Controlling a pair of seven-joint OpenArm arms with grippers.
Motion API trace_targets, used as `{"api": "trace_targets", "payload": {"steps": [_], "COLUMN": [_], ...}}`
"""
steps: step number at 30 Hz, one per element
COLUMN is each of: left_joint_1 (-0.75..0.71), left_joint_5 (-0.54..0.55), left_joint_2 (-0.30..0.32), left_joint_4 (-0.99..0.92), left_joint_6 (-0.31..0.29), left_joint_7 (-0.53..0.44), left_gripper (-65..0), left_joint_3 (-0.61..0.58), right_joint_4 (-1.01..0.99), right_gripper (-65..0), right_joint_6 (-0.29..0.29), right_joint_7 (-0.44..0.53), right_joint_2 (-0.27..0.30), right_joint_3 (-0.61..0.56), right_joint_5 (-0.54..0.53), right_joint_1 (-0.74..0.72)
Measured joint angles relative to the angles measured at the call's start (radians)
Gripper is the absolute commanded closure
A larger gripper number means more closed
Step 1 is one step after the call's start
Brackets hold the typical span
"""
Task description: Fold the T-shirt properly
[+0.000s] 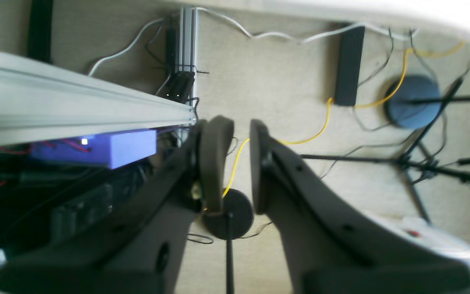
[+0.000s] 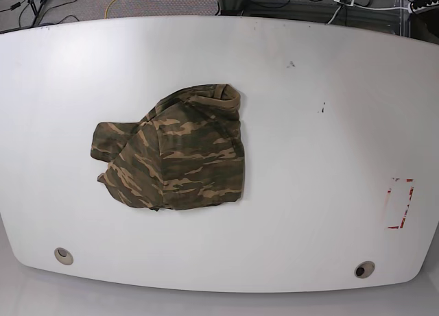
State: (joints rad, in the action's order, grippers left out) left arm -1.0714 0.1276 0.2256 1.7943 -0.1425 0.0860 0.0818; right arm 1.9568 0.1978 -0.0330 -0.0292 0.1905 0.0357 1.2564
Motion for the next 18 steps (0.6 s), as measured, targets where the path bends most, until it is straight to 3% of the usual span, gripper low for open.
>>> {"api": "trace_targets", "payload": {"steps": [11,18], "left_joint_1": [-0.110,-0.161], "left_joint_5": [0.005,0.005], "left_joint_2": [-0.002,-0.056], "left_joint_4": [0.156,0.204], "left_joint_6": [-0.007,-0.008], "left_joint_7": [-0.004,-0.062], "left_gripper": [-36.7,-36.7], "left_joint_3": [0.062,0.102], "right_joint_4": [0.061,0.065], "right_gripper": [-10.0,-10.0], "right_joint_6": [0.000,0.000], "right_joint_7": [0.007,0.123], "right_joint_2": [0.006,0.005], "right_joint_3": [0.006,0.006], "right_joint_5": [-0.077,-0.078], "right_joint_1": [0.060,0.064]}}
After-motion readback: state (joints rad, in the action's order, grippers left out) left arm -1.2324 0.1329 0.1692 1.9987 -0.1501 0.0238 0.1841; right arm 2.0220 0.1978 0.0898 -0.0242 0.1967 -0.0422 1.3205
